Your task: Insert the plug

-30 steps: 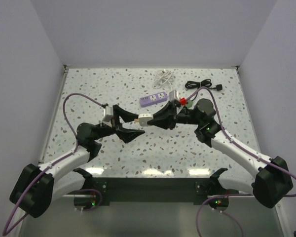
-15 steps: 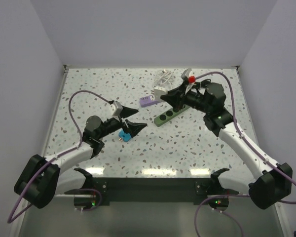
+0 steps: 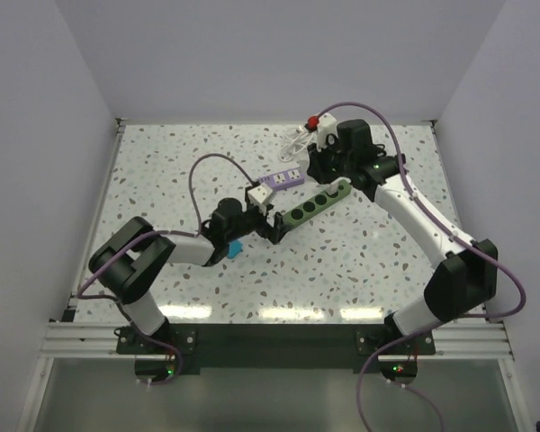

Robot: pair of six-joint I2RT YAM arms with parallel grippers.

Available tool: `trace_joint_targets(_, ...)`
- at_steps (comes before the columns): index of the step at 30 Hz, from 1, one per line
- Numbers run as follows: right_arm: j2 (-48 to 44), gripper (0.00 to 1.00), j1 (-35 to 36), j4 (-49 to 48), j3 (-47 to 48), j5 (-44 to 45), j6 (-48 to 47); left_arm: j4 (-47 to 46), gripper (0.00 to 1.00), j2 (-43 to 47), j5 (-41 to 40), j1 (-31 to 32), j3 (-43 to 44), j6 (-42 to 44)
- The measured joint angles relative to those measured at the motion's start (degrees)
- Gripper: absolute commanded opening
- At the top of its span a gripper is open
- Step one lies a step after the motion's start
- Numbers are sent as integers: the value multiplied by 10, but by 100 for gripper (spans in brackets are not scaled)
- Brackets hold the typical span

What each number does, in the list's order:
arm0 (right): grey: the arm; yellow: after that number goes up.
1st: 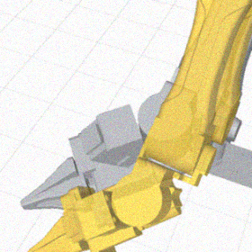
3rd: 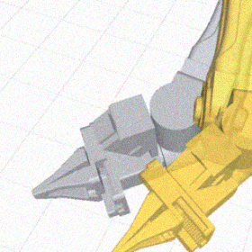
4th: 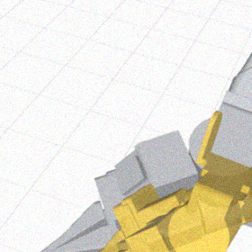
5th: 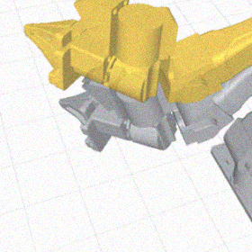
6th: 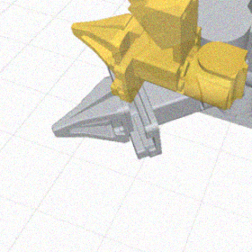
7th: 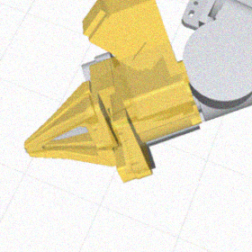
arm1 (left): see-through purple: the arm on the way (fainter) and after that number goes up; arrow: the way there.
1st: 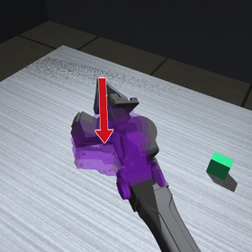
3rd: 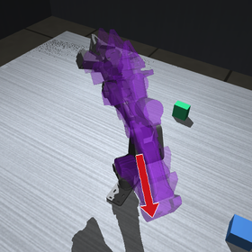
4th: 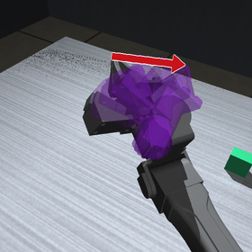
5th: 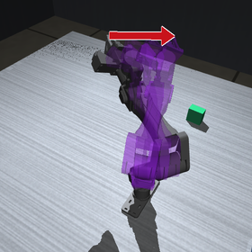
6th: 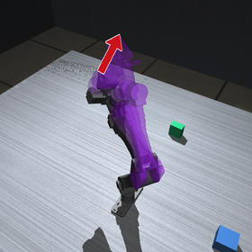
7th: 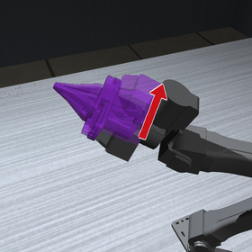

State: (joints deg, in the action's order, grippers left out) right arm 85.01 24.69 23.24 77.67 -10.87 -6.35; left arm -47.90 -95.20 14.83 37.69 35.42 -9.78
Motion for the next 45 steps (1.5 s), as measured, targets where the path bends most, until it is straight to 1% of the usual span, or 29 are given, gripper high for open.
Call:
trace_joint_targets(4, 66, 0, 0, 60, 41, 40, -16, 2, 97, -58, -27, 13, 32, 16)
trace_joint_targets(8, 99, 0, 0, 87, 45, 57, -24, 9, 98, -99, -66, 26, 53, 31)
trace_joint_targets(19, 103, 0, 0, 97, 44, 74, -27, 21, 100, -172, -130, 36, 107, 47)
trace_joint_targets(24, 102, 0, 0, 99, 43, 89, -27, 35, 99, -197, -160, 54, 132, 50)
trace_joint_targets(29, 100, 0, 0, 104, 43, 113, -26, 43, 97, -201, -162, 69, 140, 48)
trace_joint_targets(33, 91, 0, 0, 118, 43, 123, -26, 35, 97, -205, -140, 89, 140, 43)
trace_joint_targets(39, 80, 0, -3, 143, 43, 132, -17, 10, 96, -216, -131, 137, 142, 29)
trace_joint_targets(45, 56, 0, -26, 162, 27, 148, 4, -17, 97, -226, -89, 199, 142, 3)
